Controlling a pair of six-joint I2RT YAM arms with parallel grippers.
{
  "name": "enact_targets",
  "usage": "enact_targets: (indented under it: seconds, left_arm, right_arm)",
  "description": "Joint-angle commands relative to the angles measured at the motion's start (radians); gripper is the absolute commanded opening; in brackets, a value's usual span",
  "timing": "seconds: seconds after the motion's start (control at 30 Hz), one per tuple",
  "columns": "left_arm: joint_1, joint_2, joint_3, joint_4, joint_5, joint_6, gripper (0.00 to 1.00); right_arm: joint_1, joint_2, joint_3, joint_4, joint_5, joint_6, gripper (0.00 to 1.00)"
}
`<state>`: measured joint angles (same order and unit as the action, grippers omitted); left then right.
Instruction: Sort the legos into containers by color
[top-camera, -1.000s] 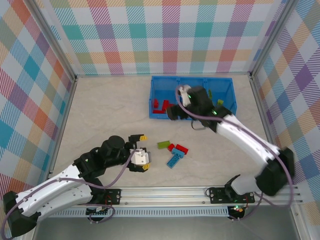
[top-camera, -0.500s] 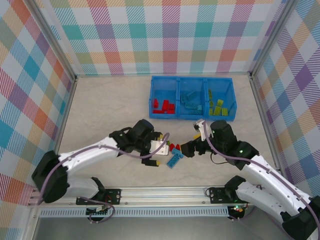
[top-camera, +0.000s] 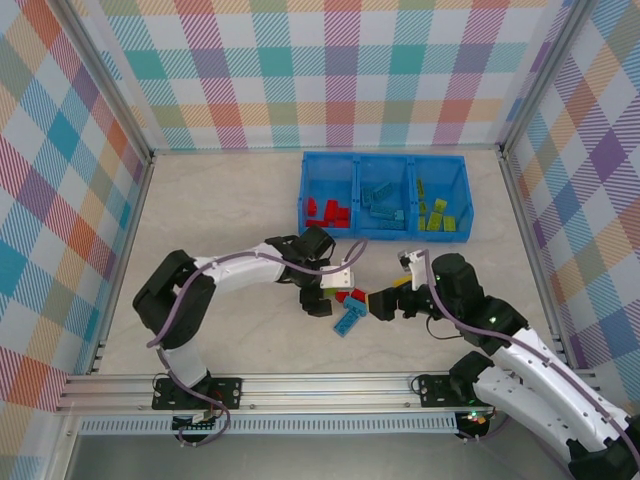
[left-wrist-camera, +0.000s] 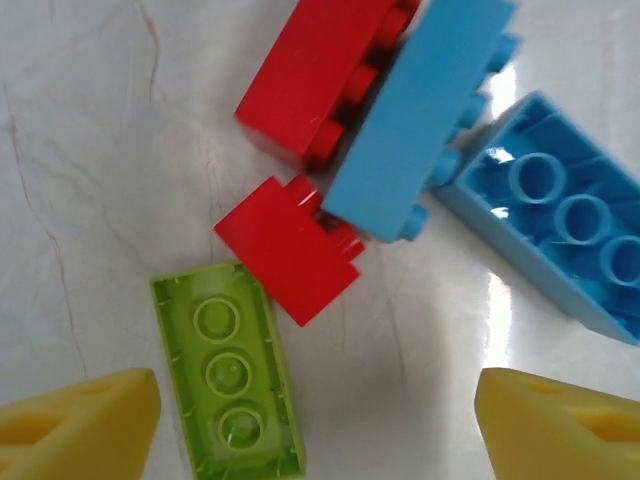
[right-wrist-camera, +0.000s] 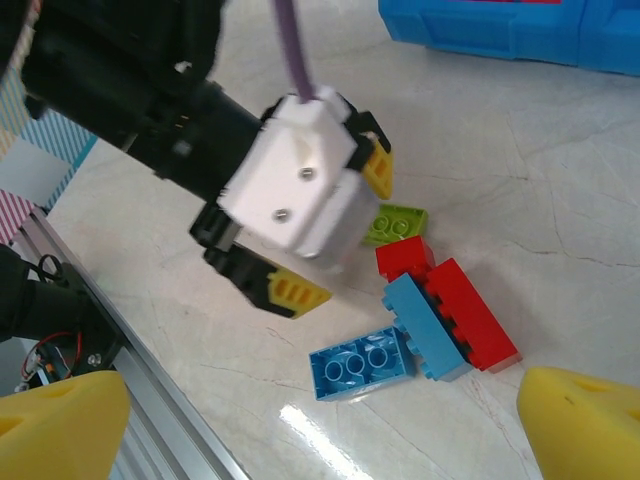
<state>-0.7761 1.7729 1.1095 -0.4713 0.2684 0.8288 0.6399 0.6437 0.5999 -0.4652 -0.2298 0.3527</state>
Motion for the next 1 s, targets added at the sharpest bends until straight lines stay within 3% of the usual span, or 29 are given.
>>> enact_targets:
  seconds: [0.0, 0.2, 0.3, 0.47, 0.57, 0.77, 0.97]
  left_arm:
    - [0.011, 0.047, 0.046, -0.033, -0.058, -0.049, 0.78]
    - [0.022, 0.086, 0.061, -0.034, -0.097, -0.041, 0.76]
    - [0.024, 0.097, 0.061, -0.047, -0.104, -0.024, 0.64]
    - [0.031, 0.091, 0.055, -0.06, -0.065, -0.02, 0.34]
    - [0.031, 0.088, 0.054, -0.061, -0.057, -0.02, 0.25]
    - [0.031, 0.013, 0.029, -0.005, -0.033, -0.068, 0.23]
    - [0.025, -0.144, 0.055, 0.175, -0.006, -0.26, 0.2]
  right_arm:
    - [-0.002, -0.022, -0.011, 0.002, -0.02, 0.031, 1.0]
    - [-0.002, -0.022, -0.009, 0.001, -0.038, 0.046, 1.0]
    - [-0.002, -0.026, -0.005, -0.005, -0.041, 0.051, 1.0]
    - [-0.002, -0.026, -0.005, -0.006, -0.034, 0.052, 1.0]
    - [-0.002, -0.021, -0.005, -0.002, -0.034, 0.063, 1.0]
    - [-0.002, -0.029, 0.004, -0.001, -0.021, 0.077, 1.0]
    - [-0.002, -0.068, 0.033, -0.004, 0.087, 0.096, 1.0]
